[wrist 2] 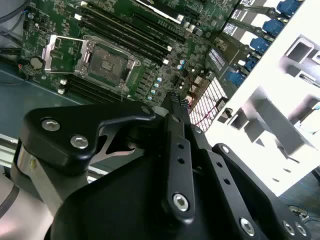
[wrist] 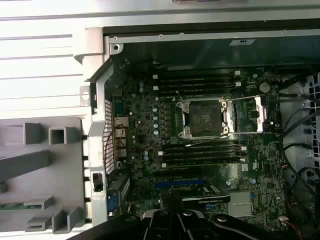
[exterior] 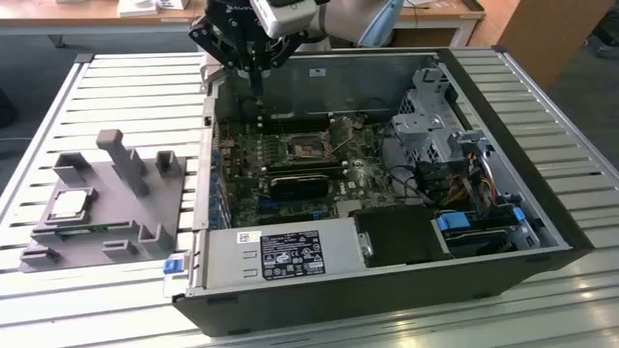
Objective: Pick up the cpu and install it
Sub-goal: 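Reach for the cpu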
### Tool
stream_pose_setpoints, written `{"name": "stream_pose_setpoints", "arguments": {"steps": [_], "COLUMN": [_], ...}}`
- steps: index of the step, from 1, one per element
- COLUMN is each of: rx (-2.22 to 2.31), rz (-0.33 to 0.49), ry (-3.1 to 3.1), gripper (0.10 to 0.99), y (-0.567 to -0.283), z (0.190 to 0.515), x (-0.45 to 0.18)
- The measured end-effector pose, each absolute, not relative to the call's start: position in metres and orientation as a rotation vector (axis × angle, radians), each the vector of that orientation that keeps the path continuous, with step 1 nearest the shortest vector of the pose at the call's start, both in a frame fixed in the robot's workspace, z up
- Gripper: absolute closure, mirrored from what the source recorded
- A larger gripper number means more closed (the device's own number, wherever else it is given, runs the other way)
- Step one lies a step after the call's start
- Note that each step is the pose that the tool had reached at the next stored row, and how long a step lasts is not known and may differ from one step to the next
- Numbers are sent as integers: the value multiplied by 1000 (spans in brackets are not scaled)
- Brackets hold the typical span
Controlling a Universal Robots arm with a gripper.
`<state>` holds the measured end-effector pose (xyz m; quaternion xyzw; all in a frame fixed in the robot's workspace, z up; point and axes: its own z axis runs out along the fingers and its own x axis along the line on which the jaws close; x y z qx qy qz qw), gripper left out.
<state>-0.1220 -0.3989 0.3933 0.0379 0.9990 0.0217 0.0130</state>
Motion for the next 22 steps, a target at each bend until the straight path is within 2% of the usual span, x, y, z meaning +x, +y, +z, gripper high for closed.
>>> {"name": "stream_pose_setpoints", "arguments": {"steps": [22], "rx": [118], "rz": [68], "ry": [3112], "gripper": [980], "y": [-399], "z": [393], "x": [-139]}}
